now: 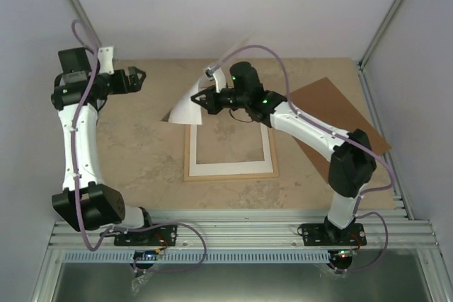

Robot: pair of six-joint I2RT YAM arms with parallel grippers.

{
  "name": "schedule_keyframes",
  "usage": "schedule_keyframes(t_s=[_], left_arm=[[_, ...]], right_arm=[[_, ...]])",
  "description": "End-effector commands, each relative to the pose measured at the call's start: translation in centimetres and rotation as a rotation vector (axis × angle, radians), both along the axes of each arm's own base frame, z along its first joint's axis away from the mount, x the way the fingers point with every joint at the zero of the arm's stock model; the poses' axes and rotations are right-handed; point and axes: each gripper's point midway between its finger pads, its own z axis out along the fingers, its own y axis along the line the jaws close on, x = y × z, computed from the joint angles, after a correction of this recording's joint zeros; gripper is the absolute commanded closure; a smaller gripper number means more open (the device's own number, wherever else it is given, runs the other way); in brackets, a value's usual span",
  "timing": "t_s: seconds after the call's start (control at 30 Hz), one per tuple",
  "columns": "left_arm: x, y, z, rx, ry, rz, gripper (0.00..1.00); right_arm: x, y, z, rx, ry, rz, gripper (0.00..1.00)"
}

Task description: Put the photo into the frame

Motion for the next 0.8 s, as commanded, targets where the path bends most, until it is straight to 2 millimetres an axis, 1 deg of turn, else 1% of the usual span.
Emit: schedule_keyframes(t_s=[0.0, 0.07, 0.13, 0.23, 0.3, 0.37, 0.4, 0.47, 0.53, 0.63, 0.7, 0.73, 0.77], left_arm=[[0.9, -2.9, 3.3, -0.107, -0.058, -0.014, 0.01], [0.9, -3.3, 3.6, -0.112, -0.066, -0.031, 0.01], [0.9, -3.8, 4.2, -0.121, -0.079, -0.056, 0.01], [1.4, -4.5, 5.4, -0.129, -0.095, -0.099, 0.01], [1.9, -5.3, 5.4, -0.132, -0.094, -0.132, 0.01], [2.6, -6.4, 5.0, -0.126, -0.099, -0.179, 0.01], [2.8, -7.1, 4.9, -0.109, -0.108, -0.208, 0.01], [3.1, -8.2, 4.7, -0.052, -0.147, -0.268, 0.01], [3.0, -9.2, 4.6, 0.005, -0.194, -0.319, 0.01], [1.8, -11.4, 4.3, 0.139, -0.294, -0.438, 0.01], [0.5, -12.8, 4.0, 0.257, -0.387, -0.523, 0.01], [-0.5, -14.3, 3.7, 0.316, -0.434, -0.583, 0.01], [-1.4, -15.2, 3.5, 0.390, -0.492, -0.620, 0.01]], right_arm=[[-1.2, -4.2, 0.9, -0.102, -0.267, 0.116, 1.00], [-1.9, -5.9, 1.5, -0.121, -0.354, 0.161, 0.99], [-2.5, -7.4, 1.9, -0.149, -0.425, 0.207, 0.99], [-3.1, -8.9, 2.6, -0.164, -0.466, 0.258, 1.00], [-2.9, -9.8, 2.6, -0.185, -0.468, 0.254, 1.00], [-2.3, -10.7, 2.7, -0.191, -0.449, 0.228, 1.00], [-1.6, -11.3, 2.9, -0.183, -0.424, 0.201, 1.00], [0.0, -12.7, 3.8, -0.138, -0.366, 0.134, 0.99], [2.0, -14.4, 5.2, -0.061, -0.286, 0.060, 0.99], [3.8, -16.9, 7.5, 0.071, -0.207, 0.035, 0.99], [4.4, -18.3, 8.9, 0.144, -0.177, 0.030, 0.99], [4.7, -18.9, 9.5, 0.173, -0.160, 0.028, 0.99], [4.8, -19.2, 9.9, 0.197, -0.144, 0.038, 0.99]])
